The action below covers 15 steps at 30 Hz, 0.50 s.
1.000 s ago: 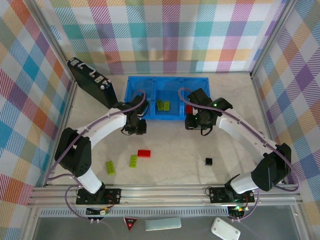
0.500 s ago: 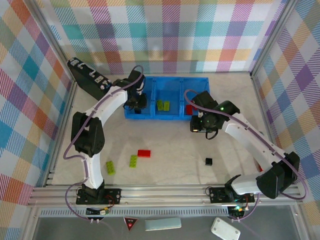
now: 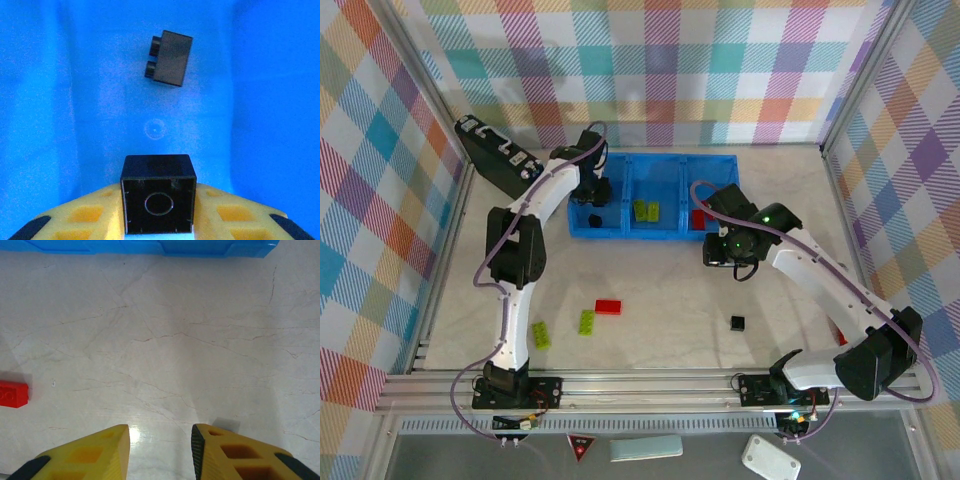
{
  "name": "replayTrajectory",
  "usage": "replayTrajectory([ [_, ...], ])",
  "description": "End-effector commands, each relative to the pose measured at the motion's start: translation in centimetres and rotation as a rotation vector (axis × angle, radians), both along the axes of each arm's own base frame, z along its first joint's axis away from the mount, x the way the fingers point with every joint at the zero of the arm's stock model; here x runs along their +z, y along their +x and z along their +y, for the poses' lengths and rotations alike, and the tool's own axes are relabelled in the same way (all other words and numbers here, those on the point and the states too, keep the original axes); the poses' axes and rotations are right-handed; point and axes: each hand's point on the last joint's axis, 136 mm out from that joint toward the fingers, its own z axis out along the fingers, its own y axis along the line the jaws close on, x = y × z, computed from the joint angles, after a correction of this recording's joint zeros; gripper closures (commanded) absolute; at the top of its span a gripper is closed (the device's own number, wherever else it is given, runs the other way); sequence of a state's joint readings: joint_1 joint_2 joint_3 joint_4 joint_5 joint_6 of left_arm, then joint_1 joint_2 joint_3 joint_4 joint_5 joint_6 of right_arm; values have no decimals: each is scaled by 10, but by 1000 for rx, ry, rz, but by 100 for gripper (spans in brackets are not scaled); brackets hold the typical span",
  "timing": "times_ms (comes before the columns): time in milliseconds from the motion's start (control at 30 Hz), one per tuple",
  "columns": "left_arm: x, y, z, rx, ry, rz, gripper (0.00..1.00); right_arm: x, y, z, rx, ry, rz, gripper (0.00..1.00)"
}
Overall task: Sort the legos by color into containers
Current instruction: Place the lego in the container.
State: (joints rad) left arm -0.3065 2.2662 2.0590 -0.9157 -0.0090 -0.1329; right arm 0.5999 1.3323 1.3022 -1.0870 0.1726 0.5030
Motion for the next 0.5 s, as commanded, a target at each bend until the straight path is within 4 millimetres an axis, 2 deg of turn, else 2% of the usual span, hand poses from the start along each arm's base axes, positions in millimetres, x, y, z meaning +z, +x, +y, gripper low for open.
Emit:
replayTrajectory([
  [0,-8,5,7,-16,14,29,65,0,-8,-5,-11,-9,11,60],
  [467,-36,18,9,-6,17,73,64,4,-8,-4,-10,-4,9,60],
])
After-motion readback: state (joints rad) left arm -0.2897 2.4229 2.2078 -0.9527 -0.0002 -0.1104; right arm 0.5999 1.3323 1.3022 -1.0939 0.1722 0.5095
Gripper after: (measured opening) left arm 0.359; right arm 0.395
